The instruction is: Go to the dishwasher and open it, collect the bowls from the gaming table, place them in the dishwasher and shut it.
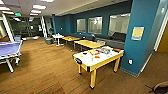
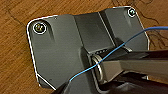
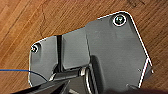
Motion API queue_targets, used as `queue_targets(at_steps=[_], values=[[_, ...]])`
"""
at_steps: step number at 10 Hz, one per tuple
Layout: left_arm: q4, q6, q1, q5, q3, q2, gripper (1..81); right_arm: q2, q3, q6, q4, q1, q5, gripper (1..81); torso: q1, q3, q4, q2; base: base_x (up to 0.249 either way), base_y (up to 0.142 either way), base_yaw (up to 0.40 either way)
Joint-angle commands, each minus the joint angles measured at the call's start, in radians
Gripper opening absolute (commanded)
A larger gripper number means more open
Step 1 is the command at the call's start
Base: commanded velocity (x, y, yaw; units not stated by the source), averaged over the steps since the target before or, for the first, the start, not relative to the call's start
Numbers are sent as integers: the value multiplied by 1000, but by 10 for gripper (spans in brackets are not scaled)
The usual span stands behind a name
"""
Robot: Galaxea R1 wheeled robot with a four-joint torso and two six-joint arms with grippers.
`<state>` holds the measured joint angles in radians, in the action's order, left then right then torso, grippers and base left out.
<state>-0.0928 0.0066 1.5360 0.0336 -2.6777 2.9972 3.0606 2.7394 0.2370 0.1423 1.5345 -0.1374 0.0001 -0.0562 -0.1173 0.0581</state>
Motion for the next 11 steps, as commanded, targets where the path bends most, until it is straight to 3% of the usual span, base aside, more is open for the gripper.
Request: queue_targets(at_steps=[1, 11], values=[[4, 7, -49, -49, -2, -9, 811, 9, -6, -1, 8, -55, 41, 811, 0, 0, 0, 0, 137, 0, 0], [2, 9, -49, -49, -2, -6, 811, 9, -6, -1, 8, -55, 41, 811, 0, 0, 0, 0, 137, 0, 0]])
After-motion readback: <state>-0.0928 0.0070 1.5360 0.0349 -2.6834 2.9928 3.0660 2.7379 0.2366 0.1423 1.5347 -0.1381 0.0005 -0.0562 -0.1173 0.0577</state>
